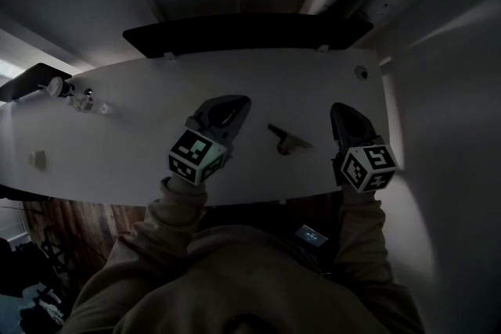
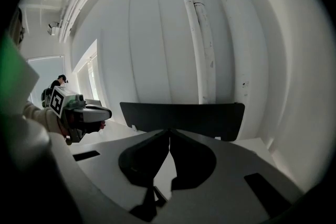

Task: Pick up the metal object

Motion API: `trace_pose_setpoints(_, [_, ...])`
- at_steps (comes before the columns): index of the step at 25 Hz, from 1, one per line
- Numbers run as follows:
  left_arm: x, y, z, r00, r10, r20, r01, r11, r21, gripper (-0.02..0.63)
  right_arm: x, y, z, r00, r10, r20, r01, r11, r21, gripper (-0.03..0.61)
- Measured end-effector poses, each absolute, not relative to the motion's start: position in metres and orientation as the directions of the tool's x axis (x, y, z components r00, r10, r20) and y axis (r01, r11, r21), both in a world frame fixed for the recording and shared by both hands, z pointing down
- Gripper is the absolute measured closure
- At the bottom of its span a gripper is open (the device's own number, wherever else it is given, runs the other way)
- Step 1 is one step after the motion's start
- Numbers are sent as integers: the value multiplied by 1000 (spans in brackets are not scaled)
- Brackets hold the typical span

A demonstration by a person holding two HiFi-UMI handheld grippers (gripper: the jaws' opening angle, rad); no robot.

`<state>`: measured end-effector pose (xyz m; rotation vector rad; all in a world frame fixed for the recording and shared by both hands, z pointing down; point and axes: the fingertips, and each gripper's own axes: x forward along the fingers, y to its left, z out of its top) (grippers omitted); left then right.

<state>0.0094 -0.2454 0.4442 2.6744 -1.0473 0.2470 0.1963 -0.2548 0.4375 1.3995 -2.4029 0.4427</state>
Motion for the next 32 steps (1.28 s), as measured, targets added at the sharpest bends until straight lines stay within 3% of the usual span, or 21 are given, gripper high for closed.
trace_pose_setpoints(32, [43, -204, 568, 749, -555, 361, -657, -690, 304, 614, 192, -202, 586, -473, -648, 597, -867, 462, -186, 558])
